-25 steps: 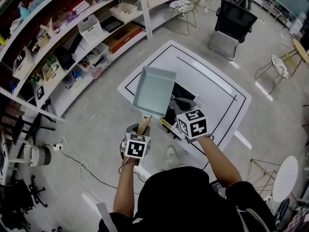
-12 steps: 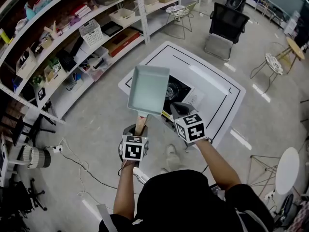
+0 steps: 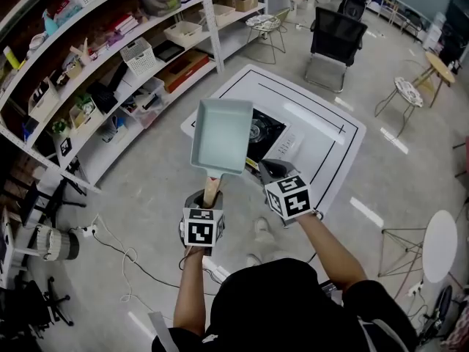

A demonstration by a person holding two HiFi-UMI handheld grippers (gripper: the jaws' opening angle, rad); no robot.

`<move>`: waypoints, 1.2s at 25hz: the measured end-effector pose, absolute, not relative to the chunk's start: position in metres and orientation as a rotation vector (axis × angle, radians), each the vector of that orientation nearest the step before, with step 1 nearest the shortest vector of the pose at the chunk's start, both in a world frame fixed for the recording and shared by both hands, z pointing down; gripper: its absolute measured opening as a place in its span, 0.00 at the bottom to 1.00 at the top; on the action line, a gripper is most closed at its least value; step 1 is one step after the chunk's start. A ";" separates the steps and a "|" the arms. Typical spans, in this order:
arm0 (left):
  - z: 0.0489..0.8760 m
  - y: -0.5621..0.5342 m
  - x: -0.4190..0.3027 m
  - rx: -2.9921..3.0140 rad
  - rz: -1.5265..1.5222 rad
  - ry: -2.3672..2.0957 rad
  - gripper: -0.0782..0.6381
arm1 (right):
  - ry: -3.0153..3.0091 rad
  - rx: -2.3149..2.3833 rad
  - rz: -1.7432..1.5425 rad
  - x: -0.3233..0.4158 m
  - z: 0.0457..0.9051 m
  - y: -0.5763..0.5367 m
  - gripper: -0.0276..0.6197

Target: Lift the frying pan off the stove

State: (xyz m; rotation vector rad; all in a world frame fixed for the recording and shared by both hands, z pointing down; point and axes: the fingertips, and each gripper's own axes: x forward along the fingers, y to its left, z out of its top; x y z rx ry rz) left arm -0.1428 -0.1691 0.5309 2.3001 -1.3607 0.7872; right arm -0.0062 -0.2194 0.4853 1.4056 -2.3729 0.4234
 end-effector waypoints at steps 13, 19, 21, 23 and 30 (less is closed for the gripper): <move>0.505 -0.140 -0.148 2.321 0.674 -1.418 0.26 | -2.369 1.428 0.373 -0.002 0.477 -0.184 0.05; 0.494 -0.134 -0.133 2.314 0.652 -1.446 0.26 | -2.388 1.428 0.365 0.014 0.468 -0.176 0.05; 0.490 -0.129 -0.126 2.305 0.642 -1.459 0.26 | -2.398 1.426 0.361 0.021 0.464 -0.171 0.05; 0.486 -0.120 -0.118 2.297 0.627 -1.469 0.26 | -2.412 1.421 0.355 0.028 0.459 -0.163 0.05; 0.471 -0.085 -0.094 2.287 0.574 -1.506 0.26 | -2.445 1.395 0.335 0.050 0.448 -0.131 0.05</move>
